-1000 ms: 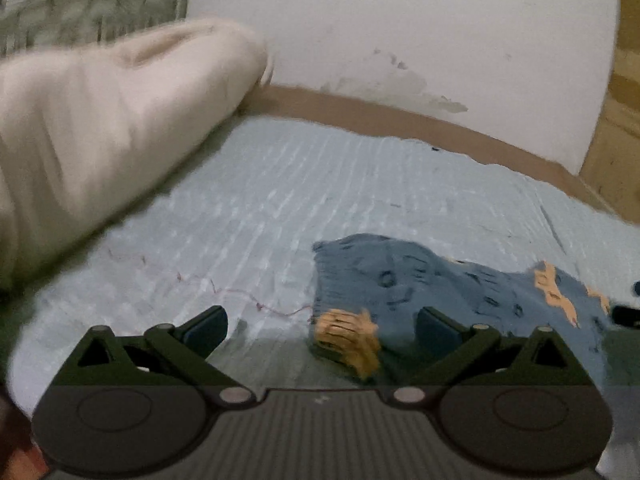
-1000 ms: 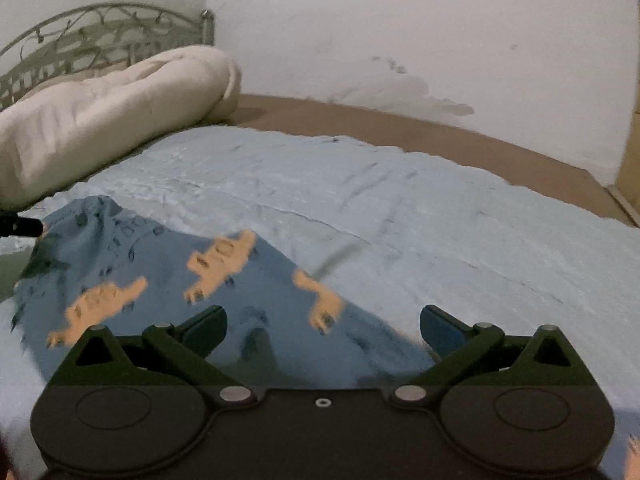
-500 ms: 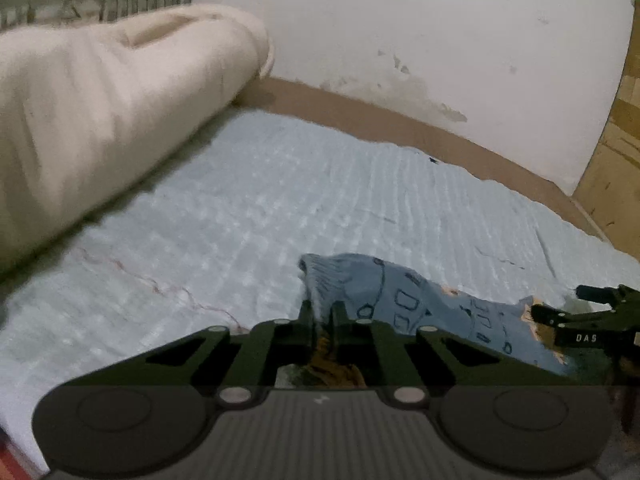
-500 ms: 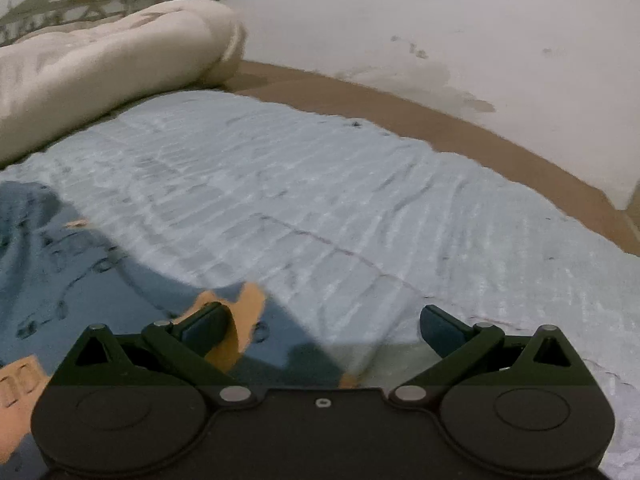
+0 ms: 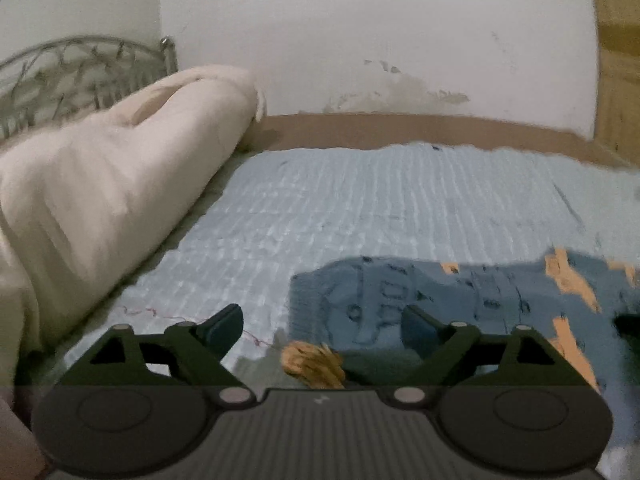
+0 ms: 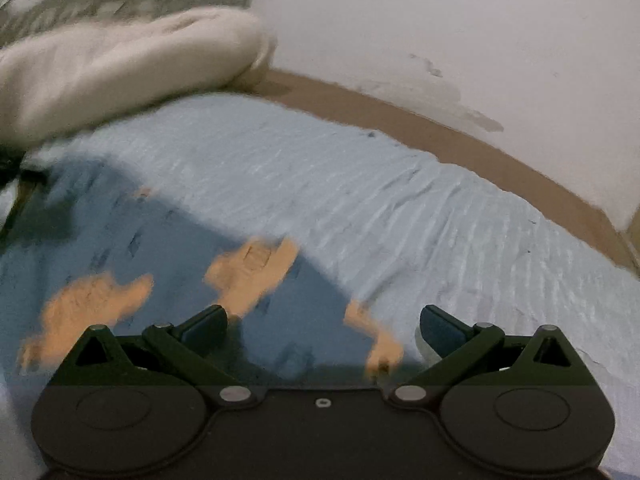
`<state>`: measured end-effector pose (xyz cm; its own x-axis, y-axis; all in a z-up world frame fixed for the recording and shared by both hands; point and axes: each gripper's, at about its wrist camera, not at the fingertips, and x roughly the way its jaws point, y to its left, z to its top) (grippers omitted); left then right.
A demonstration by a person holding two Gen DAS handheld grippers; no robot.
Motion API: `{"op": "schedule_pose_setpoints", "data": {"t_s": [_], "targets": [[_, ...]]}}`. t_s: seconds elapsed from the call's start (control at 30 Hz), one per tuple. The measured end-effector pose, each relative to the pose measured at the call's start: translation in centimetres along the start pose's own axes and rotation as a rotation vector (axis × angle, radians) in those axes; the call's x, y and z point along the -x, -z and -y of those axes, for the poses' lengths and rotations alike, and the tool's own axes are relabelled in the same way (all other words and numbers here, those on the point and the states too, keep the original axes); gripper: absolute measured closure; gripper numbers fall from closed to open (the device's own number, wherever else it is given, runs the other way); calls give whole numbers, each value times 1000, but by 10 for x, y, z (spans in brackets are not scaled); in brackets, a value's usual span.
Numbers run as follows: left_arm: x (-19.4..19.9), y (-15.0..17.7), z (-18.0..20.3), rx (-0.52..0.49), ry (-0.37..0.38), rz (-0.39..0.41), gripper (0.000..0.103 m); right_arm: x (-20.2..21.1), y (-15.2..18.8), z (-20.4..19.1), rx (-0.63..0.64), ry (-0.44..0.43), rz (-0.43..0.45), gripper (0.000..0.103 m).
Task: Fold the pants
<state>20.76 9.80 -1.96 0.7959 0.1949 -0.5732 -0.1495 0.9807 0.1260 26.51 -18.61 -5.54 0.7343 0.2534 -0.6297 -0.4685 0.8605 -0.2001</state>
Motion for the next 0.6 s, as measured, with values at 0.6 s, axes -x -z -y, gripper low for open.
{"op": "schedule_pose_setpoints", "data": {"t_s": [0.6], "targets": [[34, 14, 81, -59, 22, -11, 1, 178, 152, 113, -263, 541, 117, 1]]}}
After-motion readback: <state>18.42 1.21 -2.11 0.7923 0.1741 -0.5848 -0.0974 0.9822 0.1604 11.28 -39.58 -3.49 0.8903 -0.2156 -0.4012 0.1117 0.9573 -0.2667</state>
